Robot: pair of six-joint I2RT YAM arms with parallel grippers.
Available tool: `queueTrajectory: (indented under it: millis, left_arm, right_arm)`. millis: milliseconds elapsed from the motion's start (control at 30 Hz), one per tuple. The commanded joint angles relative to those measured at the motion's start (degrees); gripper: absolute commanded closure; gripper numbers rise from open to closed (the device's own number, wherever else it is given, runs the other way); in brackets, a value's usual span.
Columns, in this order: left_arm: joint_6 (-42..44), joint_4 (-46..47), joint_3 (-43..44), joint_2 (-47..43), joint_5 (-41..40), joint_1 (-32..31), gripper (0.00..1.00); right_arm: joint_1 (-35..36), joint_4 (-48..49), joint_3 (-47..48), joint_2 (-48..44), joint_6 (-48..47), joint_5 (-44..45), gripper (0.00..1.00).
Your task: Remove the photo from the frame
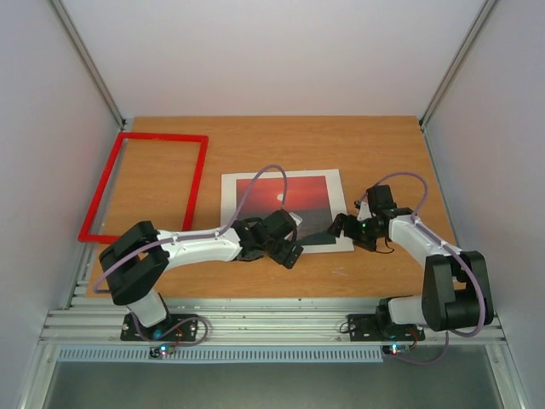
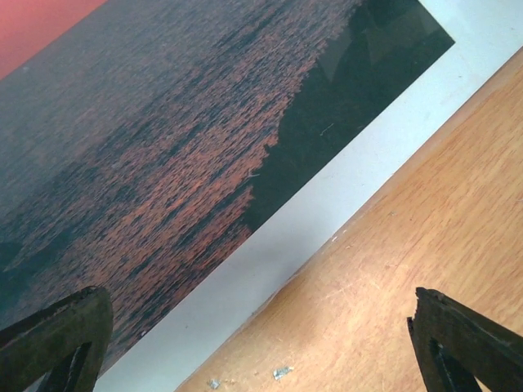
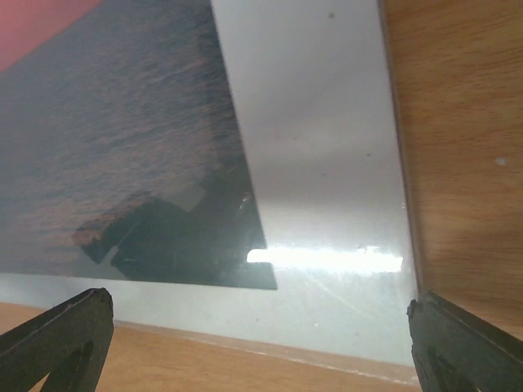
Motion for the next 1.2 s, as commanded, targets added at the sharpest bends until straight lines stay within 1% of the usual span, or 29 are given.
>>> queueTrajectory:
  millis: [0, 167, 300, 533, 767, 1167]
  left_arm:
    - [3.1, 5.3, 0.6, 1.8, 0.7, -0.5, 0.01]
    - [3.9, 7.0, 0.4, 2.2, 0.7, -0.8, 0.01]
    - [5.4, 7.6, 1.0, 3.5, -0.7, -1.6, 0.01]
    - [6.1, 7.8, 1.8, 6.2, -0.6, -2.1, 0.01]
    - [5.6, 7.6, 1.6, 7.5, -0.3, -2.1, 0.0]
    - [6.3, 8.9, 1.5, 8.2, 1.9, -2.1, 0.01]
  right_arm:
    - [0.5, -0.4, 0.8, -2.7, 0.6, -3.2, 0.01]
    - [0.6, -0.2, 0.9, -3.1, 1.0, -3.7, 0.01]
    - [0.6, -2.5, 1.2, -2.3, -0.2, 2.4, 0.02]
    - [0.7, -3.2, 1.0, -0.1, -0.7, 4.9, 0.02]
    - [1.5, -2.0, 1.2, 3.6, -1.1, 1.6, 0.02]
    - [1.6, -2.2, 2.2, -1.0, 0.3, -4.3, 0.01]
